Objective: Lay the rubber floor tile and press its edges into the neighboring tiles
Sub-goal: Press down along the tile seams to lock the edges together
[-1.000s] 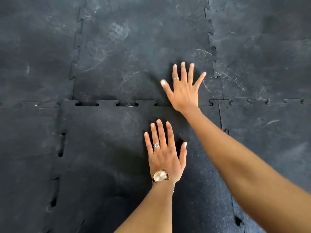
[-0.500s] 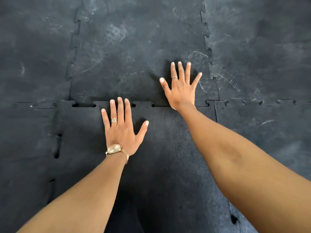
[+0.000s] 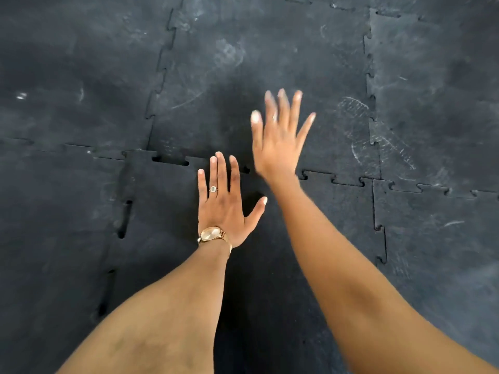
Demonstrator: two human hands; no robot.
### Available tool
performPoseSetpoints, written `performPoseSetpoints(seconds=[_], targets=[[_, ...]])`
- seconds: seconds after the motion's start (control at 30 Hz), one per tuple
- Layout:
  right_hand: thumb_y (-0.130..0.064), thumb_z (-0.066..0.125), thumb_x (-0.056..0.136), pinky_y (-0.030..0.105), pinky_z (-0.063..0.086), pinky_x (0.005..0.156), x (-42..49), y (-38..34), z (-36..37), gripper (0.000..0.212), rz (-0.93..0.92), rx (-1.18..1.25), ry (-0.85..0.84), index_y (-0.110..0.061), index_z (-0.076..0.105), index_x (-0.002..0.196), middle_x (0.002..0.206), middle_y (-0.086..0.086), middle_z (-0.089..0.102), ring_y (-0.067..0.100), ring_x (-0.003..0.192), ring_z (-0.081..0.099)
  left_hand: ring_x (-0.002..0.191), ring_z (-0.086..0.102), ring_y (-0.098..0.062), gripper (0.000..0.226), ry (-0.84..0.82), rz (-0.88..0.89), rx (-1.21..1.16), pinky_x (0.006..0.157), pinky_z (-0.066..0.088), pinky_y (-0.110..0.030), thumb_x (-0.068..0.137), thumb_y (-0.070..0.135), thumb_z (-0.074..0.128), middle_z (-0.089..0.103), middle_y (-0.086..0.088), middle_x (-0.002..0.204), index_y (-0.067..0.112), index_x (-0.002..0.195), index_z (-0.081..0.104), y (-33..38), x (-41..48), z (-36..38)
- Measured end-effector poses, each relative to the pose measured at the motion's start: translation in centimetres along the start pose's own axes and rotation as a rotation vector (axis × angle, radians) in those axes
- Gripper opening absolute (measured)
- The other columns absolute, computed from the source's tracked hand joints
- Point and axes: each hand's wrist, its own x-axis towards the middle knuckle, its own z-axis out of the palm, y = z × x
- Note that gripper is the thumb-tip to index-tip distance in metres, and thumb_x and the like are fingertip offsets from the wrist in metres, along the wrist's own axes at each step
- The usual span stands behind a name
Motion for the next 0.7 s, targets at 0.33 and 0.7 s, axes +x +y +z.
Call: performPoseSetpoints(seconds=[0.33, 0.7], targets=[[-0.060, 0.006, 0.098, 0.059, -0.010, 0.117, -0.9, 0.7, 3.0, 0.070, 0.095, -0.203, -0.284, -0.021, -0.007, 0.155, 0.164, 0.006, -0.008, 0.035, 0.148, -0.017, 0.150, 0.008, -0.032, 0.080, 0.152, -0.142, -0.100, 0.122, 0.006, -0.048, 0.095, 0.053, 0.033, 0.013, -0.019, 0.161, 0.002, 0.154, 0.016, -8.7, -4.8, -1.9], [-0.064, 0.006, 0.096, 0.059, -0.006, 0.118, -0.6, 0.3, 2.7, 0.074, 0.177, -0.265, -0.344, -0.022, -0.005, 0.155, 0.164, 0.004, -0.007, 0.033, 0.150, -0.011, 0.150, 0.014, -0.035, 0.074, 0.061, -0.266, 0.019, 0.121, 0.010, -0.052, 0.097, 0.047, 0.025, 0.014, -0.022, 0.161, 0.001, 0.154, 0.015, -9.7, -4.5, -1.0]])
